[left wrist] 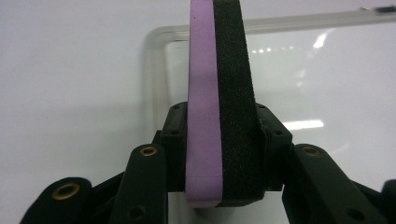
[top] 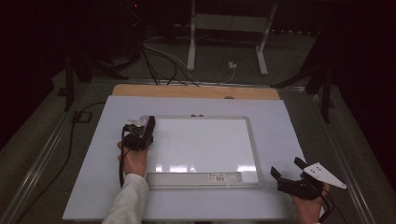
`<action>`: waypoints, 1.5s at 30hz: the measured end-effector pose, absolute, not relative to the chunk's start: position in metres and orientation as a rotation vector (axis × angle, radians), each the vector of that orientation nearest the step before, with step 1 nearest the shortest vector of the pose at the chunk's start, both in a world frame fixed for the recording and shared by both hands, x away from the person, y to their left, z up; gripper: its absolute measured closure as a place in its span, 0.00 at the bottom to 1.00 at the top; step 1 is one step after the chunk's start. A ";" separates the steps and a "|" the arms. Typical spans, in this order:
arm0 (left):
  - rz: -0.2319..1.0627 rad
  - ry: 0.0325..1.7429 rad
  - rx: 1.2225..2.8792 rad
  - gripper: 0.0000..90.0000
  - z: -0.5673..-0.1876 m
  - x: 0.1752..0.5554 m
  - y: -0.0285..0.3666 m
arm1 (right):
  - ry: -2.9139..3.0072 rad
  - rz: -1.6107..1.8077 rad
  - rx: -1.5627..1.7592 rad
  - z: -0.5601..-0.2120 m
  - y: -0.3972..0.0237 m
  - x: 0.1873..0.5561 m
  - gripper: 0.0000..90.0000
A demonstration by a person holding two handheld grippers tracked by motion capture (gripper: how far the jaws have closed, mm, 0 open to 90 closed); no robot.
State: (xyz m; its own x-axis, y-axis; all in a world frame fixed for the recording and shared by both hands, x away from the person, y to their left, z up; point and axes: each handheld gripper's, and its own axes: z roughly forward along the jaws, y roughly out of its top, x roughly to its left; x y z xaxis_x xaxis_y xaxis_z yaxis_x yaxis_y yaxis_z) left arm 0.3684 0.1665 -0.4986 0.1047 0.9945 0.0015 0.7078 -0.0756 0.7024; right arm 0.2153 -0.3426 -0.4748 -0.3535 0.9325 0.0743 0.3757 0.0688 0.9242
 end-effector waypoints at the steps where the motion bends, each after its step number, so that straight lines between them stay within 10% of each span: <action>1: 0.688 1.668 1.837 0.71 -0.499 0.369 0.167 | 1.786 1.272 1.302 -0.475 -0.342 0.215 0.00; 11: 0.730 1.727 1.779 0.70 -0.500 0.374 0.164 | 1.786 1.272 1.300 -0.475 -0.342 0.215 0.00; 18: 0.663 1.628 1.772 0.32 -0.495 0.370 0.169 | 1.792 1.270 1.296 -0.475 -0.341 0.216 0.00; 29: 0.630 1.284 1.713 0.03 -0.462 0.329 0.203 | 1.798 1.277 1.292 -0.475 -0.339 0.216 0.00; 45: 0.707 1.053 1.682 0.01 -0.451 0.260 0.241 | 1.797 1.309 1.305 -0.478 -0.332 0.228 0.00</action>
